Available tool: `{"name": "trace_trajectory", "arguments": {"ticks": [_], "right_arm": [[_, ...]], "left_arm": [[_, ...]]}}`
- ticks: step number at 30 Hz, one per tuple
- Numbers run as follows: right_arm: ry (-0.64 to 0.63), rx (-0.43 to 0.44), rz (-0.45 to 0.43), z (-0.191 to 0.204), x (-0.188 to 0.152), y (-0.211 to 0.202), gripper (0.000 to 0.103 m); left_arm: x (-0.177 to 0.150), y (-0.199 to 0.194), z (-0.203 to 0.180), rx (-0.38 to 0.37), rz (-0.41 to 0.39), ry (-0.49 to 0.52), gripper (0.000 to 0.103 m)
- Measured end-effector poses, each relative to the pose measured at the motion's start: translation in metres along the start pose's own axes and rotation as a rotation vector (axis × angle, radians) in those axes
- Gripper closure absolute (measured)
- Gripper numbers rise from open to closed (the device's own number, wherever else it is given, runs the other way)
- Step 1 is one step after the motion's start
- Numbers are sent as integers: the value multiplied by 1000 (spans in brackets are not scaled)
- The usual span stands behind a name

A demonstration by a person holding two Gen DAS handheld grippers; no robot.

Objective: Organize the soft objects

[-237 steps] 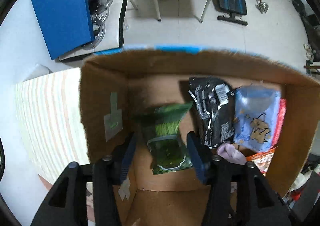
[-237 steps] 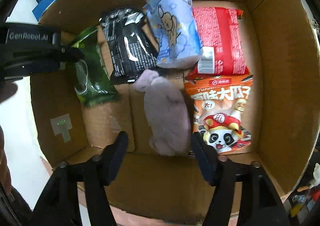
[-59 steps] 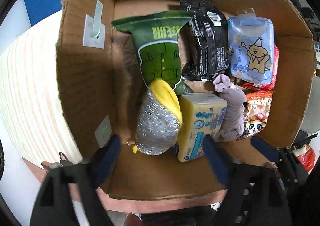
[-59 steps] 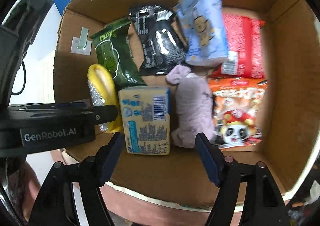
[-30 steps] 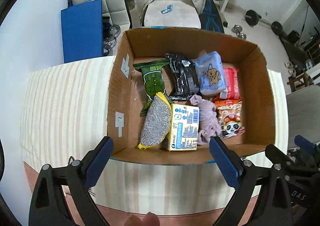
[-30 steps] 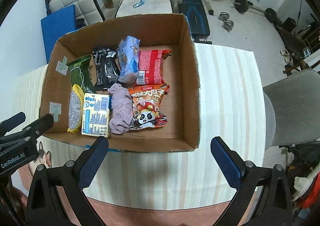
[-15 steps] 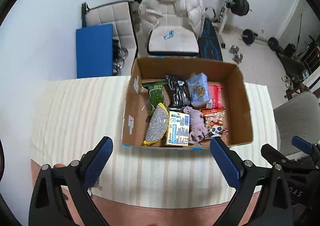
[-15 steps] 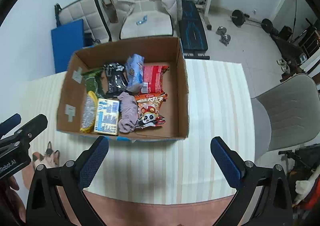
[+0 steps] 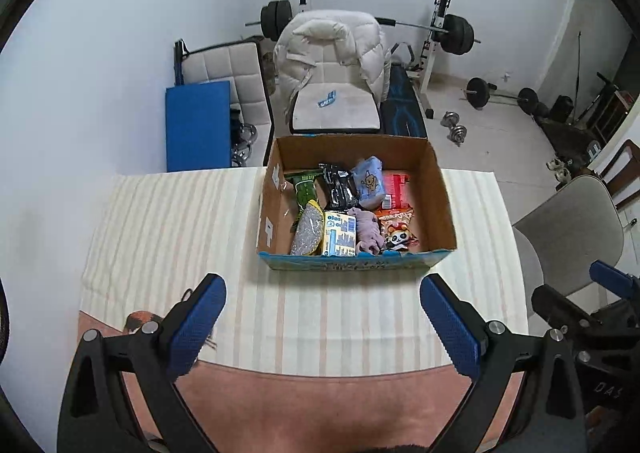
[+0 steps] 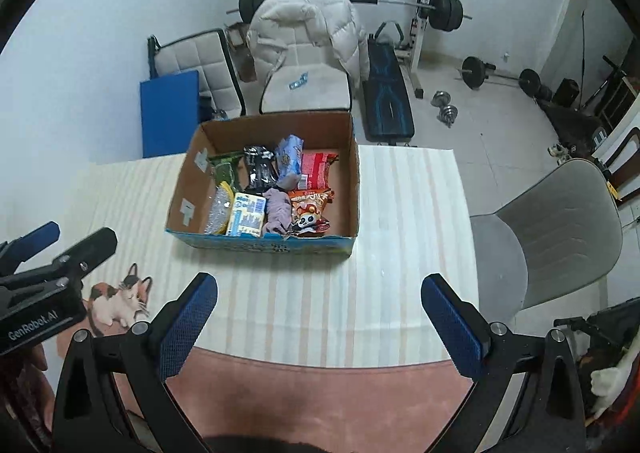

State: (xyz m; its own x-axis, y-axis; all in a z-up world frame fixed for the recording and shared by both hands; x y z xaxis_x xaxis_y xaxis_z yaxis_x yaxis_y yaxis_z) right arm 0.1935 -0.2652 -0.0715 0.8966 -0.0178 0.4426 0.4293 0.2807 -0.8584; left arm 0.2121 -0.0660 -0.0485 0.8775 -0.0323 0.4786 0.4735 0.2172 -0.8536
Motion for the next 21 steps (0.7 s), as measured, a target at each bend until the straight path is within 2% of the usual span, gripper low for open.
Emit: {"name": "trace_trajectory", "arguments": {"ticks": [10, 21], "right_arm": [[-58, 11, -68, 29, -25, -70, 0], [-51, -21, -140, 30, -22, -95, 0]], "left_arm": [[-20, -60, 11, -24, -63, -16, 3], [-22, -73, 27, 4, -100, -67, 3]]}}
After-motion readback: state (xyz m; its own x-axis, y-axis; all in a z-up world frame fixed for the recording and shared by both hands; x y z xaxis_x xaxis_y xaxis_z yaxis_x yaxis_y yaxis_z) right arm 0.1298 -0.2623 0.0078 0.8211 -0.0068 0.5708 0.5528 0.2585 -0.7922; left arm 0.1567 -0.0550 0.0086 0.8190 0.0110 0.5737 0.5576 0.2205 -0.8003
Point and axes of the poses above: each gripper's, at about its wrist camera, not at the fingertips, and y roughly the way its jaws point, z to its left, x to its top, the point moved 5 cm from there along y, roughly the way its jaws point, and after that the axes turned 14 degrees about x, right-handed, at the moved point
